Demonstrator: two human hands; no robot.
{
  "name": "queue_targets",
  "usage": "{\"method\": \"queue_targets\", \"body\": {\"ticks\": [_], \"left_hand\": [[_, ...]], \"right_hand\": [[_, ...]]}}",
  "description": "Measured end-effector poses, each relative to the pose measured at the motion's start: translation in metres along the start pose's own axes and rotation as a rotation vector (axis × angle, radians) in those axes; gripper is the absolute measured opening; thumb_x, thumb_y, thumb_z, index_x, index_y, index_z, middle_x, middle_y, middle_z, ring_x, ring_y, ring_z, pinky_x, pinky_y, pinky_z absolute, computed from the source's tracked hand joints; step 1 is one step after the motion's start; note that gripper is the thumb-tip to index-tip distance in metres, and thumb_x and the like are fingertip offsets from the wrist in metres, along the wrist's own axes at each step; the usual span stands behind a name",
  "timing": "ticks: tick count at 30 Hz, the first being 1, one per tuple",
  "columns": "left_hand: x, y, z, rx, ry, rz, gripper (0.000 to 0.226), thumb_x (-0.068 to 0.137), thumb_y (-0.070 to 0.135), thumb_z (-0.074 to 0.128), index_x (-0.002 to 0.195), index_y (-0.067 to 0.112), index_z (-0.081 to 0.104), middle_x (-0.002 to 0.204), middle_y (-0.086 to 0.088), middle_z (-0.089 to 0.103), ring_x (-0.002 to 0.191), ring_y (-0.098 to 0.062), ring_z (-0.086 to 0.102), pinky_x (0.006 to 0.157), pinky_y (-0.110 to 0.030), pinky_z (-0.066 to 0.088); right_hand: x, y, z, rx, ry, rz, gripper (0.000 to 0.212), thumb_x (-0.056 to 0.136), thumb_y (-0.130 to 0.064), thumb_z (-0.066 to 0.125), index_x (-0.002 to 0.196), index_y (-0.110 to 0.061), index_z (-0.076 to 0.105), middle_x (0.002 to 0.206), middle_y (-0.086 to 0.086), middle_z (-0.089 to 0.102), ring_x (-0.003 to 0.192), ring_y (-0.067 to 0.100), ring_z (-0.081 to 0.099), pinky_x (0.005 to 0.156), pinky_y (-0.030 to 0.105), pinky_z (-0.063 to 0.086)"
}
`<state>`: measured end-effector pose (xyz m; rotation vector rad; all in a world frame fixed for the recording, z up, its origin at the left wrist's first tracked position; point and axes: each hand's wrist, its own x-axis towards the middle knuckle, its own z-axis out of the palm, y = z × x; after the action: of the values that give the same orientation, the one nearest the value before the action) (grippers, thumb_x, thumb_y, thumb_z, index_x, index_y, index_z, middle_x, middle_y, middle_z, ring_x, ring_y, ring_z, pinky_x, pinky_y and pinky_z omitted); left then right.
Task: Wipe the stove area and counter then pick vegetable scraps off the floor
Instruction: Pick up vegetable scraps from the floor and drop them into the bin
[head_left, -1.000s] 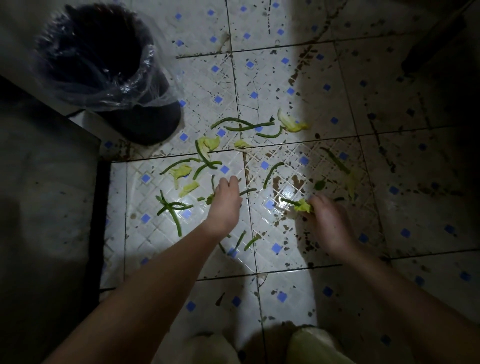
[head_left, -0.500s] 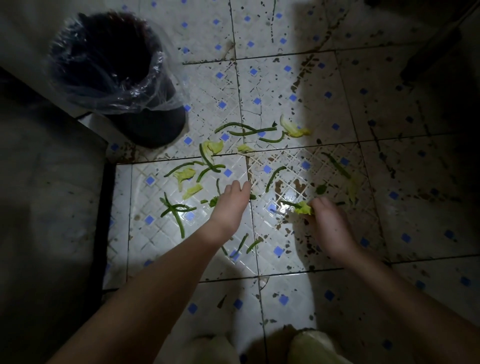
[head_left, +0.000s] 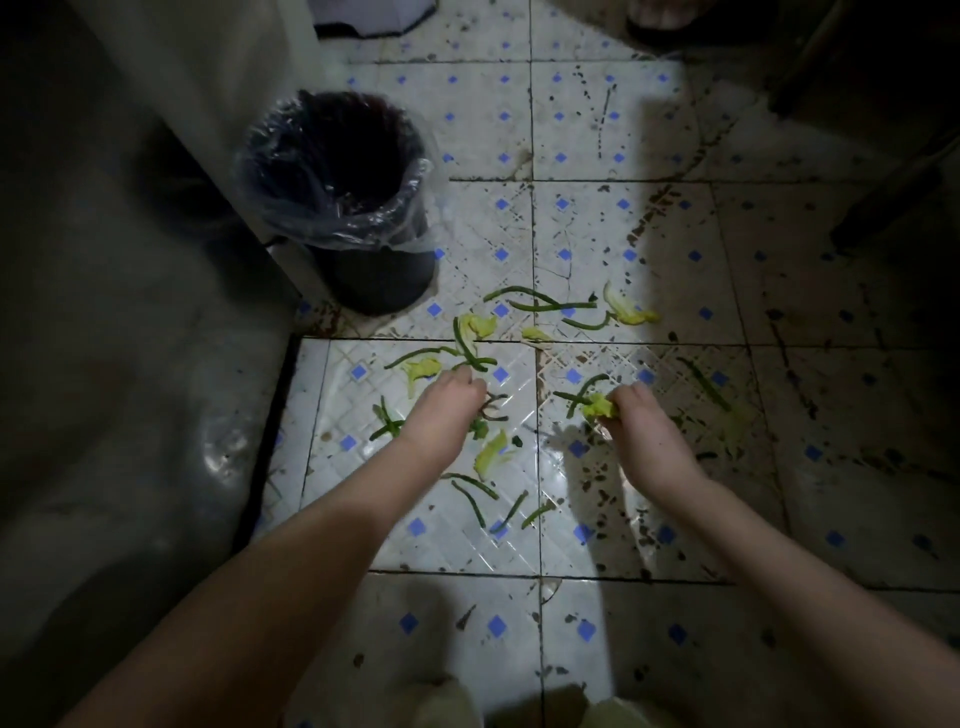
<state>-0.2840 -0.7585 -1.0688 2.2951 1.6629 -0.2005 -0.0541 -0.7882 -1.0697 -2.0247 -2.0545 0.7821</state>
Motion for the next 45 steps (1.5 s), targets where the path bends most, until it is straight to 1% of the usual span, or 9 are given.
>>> {"method": "queue_targets", "body": {"ticks": [2,4,7,15,19,27,35,39,45], "left_hand": [[-0.007,-0.010,-0.006,-0.014,0.001,-0.053,0.030,0.078,-0.016,0.050,0.101,0.002,0.056,0.111,-0.014,0.049,0.105,-0.030,0.050,0.069,-0.030,0.033],[-0.013,-0.018,-0.010,-0.036,0.023,-0.094,0.030,0.080,-0.013,0.052,0.104,0.002,0.058,0.111,-0.013,0.050,0.105,-0.030,0.051,0.070,-0.030,0.036],[-0.022,-0.024,-0.016,-0.047,0.058,-0.106,0.033,0.080,-0.011,0.054,0.108,0.005,0.057,0.110,-0.012,0.051,0.104,-0.029,0.051,0.077,-0.034,0.042],[-0.028,-0.042,-0.064,0.013,0.195,-0.114,0.055,0.075,-0.014,0.054,0.122,0.013,0.044,0.117,-0.008,0.052,0.111,-0.028,0.049,0.090,-0.035,0.039],[-0.020,-0.053,-0.098,0.040,0.244,-0.156,0.064,0.074,-0.015,0.057,0.128,0.015,0.040,0.119,-0.005,0.051,0.110,-0.026,0.048,0.093,-0.037,0.040],[0.014,-0.091,-0.159,0.122,0.406,-0.298,0.052,0.081,-0.009,0.053,0.126,0.015,0.041,0.116,-0.006,0.055,0.110,-0.028,0.050,0.086,-0.037,0.036],[0.064,-0.123,-0.193,0.076,0.358,-0.327,0.048,0.081,-0.003,0.063,0.124,0.013,0.046,0.118,-0.010,0.054,0.111,-0.031,0.050,0.090,-0.039,0.038],[0.071,-0.131,-0.194,0.062,0.333,-0.382,0.051,0.080,-0.004,0.062,0.125,0.013,0.046,0.124,-0.010,0.051,0.114,-0.032,0.049,0.092,-0.042,0.039],[0.058,-0.142,-0.187,0.102,0.309,-0.428,0.048,0.081,-0.002,0.060,0.125,0.012,0.047,0.126,-0.010,0.049,0.116,-0.031,0.047,0.093,-0.039,0.040]], "right_hand": [[0.008,-0.011,-0.005,0.014,-0.001,-0.025,0.003,0.097,-0.018,0.046,0.097,-0.017,0.048,0.099,0.001,0.045,0.078,0.016,0.048,0.071,0.035,0.045],[0.013,-0.019,-0.008,0.022,0.010,-0.034,0.003,0.097,-0.017,0.046,0.095,-0.016,0.048,0.098,0.002,0.045,0.079,0.017,0.048,0.071,0.037,0.045],[0.017,-0.028,-0.010,0.009,0.006,-0.058,0.003,0.096,-0.016,0.047,0.097,-0.015,0.049,0.099,0.002,0.045,0.080,0.018,0.050,0.073,0.040,0.048],[0.055,-0.064,-0.035,0.027,0.071,-0.175,0.009,0.096,-0.014,0.050,0.088,-0.014,0.045,0.093,0.003,0.042,0.070,0.017,0.043,0.065,0.033,0.037],[0.081,-0.092,-0.054,0.003,0.084,-0.195,0.008,0.096,-0.016,0.050,0.095,-0.008,0.050,0.096,0.006,0.045,0.071,0.021,0.049,0.067,0.040,0.046],[0.139,-0.155,-0.082,-0.006,0.080,-0.294,0.010,0.097,-0.017,0.047,0.093,-0.007,0.048,0.094,0.007,0.042,0.075,0.025,0.047,0.068,0.036,0.040],[0.191,-0.195,-0.097,-0.032,0.097,-0.343,0.009,0.095,-0.015,0.051,0.089,-0.011,0.046,0.090,0.005,0.039,0.074,0.023,0.041,0.067,0.033,0.035],[0.206,-0.207,-0.101,-0.076,0.107,-0.352,0.007,0.094,-0.014,0.053,0.092,-0.007,0.052,0.092,0.010,0.044,0.073,0.025,0.044,0.065,0.033,0.035],[0.226,-0.243,-0.100,-0.104,0.077,-0.379,0.011,0.092,-0.011,0.052,0.102,-0.006,0.055,0.103,0.014,0.050,0.082,0.031,0.053,0.070,0.036,0.041]]}}
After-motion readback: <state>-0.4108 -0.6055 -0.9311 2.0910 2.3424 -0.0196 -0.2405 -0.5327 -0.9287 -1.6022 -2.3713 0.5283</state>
